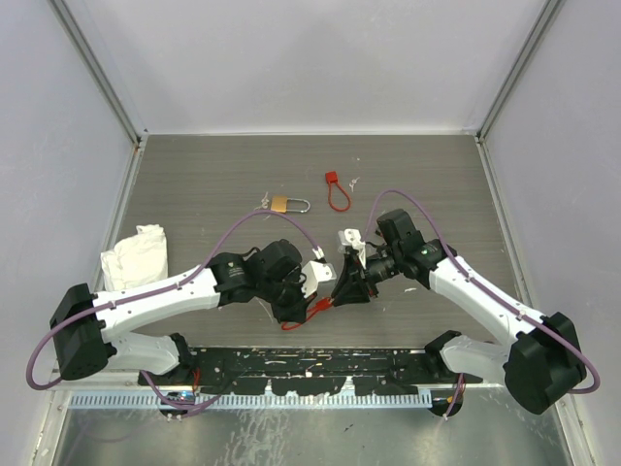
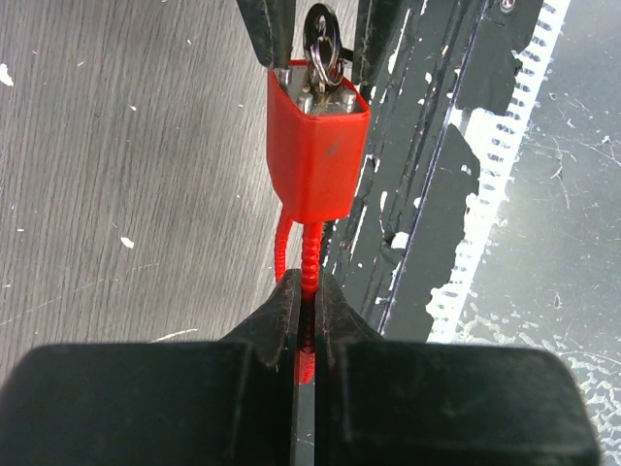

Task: Lock with the key
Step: Lock the lock.

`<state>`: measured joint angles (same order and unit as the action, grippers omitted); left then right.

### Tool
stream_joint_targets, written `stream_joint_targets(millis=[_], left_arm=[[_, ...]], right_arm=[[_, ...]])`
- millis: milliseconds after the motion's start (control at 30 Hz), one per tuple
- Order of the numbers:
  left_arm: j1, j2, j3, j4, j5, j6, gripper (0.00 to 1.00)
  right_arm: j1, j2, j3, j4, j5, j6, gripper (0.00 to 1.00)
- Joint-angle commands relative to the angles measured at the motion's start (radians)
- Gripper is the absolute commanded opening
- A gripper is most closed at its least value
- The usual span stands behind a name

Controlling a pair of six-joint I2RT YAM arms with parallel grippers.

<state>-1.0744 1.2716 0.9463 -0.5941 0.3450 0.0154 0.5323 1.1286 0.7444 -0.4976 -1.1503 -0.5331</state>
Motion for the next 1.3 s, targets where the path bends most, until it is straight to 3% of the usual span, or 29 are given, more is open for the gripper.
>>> stream_joint_targets(millis=[0, 133, 267, 433, 567, 767, 967, 1100, 1267], left_arm=[[-0.005, -0.028, 0.038, 0.044, 0.030, -0.001, 0.00], [-0.006, -0.033, 0.039, 0.045, 0.038, 0.002, 0.00], [-0.006, -0.041, 0.036, 0.048, 0.047, 0.003, 0.00], [-0.006, -0.039, 0.031, 0.038, 0.059, 0.006, 0.00], [-0.003, -0.040, 0.021, 0.040, 0.084, 0.009, 0.00], [0.055, -0.035, -0.016, 0.100, 0.295, -0.035, 0.00], [0.126, -0.021, -0.054, 0.149, 0.476, -0.078, 0.00], [0.131, -0.028, -0.054, 0.097, 0.311, -0.048, 0.00], [0.032, -0.112, -0.076, 0.095, -0.122, 0.018, 0.00]], right_arm=[[-0.005, 0.001, 0.035, 0.000, -0.017, -0.038, 0.28], [-0.004, -0.002, 0.036, -0.040, -0.019, -0.107, 0.20], [-0.004, 0.002, 0.056, -0.096, -0.021, -0.189, 0.02], [-0.005, -0.009, 0.086, -0.117, 0.010, -0.207, 0.01], [-0.004, -0.011, 0.140, -0.234, 0.039, -0.346, 0.01], [0.032, -0.064, 0.170, -0.501, 0.106, -0.853, 0.01], [0.051, -0.090, 0.156, -0.423, 0.145, -0.749, 0.01], [0.040, 0.008, 0.206, -0.373, 0.130, -0.431, 0.01], [-0.013, 0.207, 0.259, -0.528, -0.035, -0.390, 0.01]])
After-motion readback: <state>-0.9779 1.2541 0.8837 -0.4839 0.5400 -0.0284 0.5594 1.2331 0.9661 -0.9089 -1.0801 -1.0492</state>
